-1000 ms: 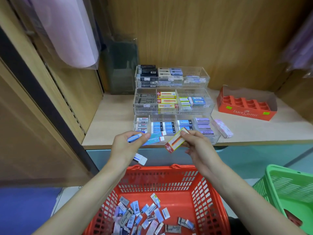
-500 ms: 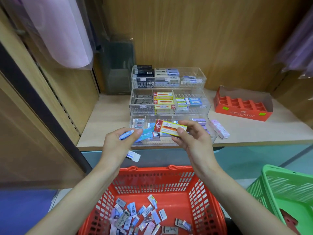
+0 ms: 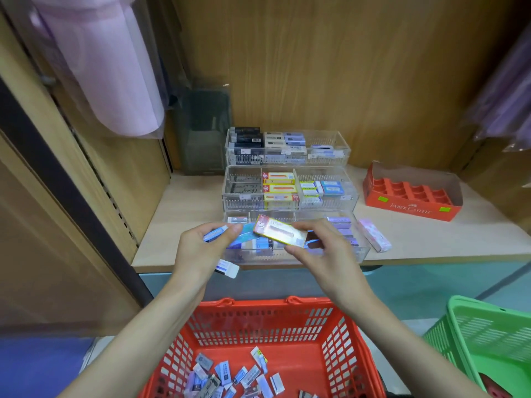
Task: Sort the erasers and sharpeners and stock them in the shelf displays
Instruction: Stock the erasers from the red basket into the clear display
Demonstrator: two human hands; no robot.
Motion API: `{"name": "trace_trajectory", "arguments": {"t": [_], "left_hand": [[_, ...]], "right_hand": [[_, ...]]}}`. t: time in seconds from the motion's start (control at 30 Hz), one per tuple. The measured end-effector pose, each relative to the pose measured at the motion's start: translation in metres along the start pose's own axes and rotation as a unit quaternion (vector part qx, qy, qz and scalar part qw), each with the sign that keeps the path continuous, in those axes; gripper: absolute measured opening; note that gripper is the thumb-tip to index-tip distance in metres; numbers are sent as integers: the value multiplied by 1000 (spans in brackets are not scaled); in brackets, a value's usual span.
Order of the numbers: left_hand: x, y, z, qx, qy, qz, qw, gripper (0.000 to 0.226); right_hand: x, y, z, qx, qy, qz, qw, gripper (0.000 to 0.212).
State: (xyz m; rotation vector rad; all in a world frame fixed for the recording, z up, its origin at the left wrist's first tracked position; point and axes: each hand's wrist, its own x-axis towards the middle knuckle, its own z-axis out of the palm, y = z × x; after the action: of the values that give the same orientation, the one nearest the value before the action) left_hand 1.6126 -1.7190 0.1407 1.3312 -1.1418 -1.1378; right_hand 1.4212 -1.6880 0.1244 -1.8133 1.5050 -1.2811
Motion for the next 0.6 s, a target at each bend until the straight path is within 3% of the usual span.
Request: {"name": "trace_trajectory", "arguments": {"t": [0.07, 0.17, 0.27, 0.37, 0.6], "left_hand": [[7, 3, -1, -4, 1, 4, 1000, 9], [17, 6, -4, -11, 12, 3, 1000, 8], [30, 8, -8, -15, 30, -3, 999, 8], [41, 9, -10, -28, 41, -10, 999, 8], [52, 8, -14, -34, 47, 6, 998, 8]], "right_hand": [[14, 4, -3, -71, -2, -55, 996, 27], [43, 5, -2, -94, 14, -77, 992, 30], [83, 18, -4, -140, 27, -37, 989, 29], [122, 33, -9, -217, -9, 25, 976, 32], [164, 45, 2, -277, -57, 53, 958, 27]]}}
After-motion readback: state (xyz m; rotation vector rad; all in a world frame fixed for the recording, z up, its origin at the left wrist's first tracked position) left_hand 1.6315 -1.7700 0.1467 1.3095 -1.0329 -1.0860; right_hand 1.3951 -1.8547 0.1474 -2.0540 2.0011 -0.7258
